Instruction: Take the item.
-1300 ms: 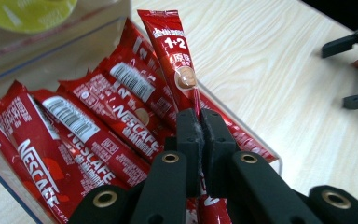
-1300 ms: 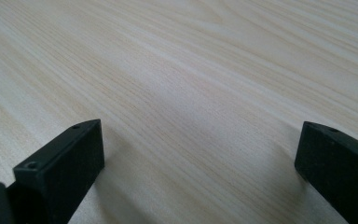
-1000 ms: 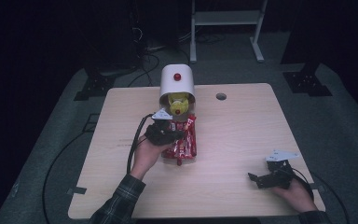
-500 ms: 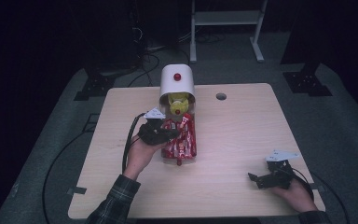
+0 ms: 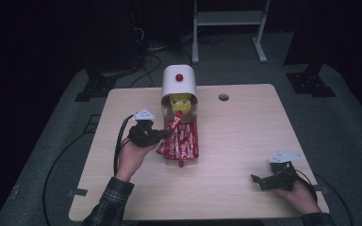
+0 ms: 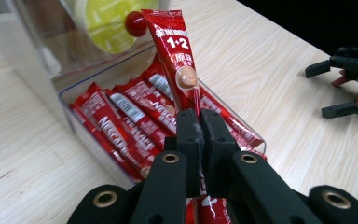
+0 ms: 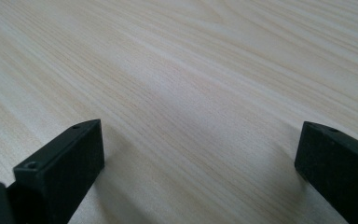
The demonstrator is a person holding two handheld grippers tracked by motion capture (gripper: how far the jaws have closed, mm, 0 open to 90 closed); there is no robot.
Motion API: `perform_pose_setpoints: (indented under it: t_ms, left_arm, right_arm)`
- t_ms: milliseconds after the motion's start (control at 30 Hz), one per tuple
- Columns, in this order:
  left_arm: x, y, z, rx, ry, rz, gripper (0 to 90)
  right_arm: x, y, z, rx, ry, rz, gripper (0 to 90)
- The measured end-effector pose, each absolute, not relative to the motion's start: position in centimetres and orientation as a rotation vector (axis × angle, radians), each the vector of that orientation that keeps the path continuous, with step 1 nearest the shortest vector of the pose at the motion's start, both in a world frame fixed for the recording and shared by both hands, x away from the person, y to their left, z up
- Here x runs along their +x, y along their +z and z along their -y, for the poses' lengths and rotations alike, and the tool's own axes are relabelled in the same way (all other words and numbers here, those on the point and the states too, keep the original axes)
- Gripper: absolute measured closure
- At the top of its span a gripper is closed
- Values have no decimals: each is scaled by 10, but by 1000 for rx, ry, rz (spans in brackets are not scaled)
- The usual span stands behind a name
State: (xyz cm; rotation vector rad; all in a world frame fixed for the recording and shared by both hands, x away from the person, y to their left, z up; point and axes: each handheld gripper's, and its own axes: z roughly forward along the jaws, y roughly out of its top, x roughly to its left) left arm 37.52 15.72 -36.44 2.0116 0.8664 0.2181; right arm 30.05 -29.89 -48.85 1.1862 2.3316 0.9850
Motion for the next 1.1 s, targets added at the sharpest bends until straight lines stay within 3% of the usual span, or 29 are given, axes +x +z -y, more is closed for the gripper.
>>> perform_pose_setpoints:
  t_ms: [1100]
  left_arm:
    - [389,-382,-220,2015,278,-1051,872]
  right_arm:
    - [300,-488,299,1184,986,-2335,3]
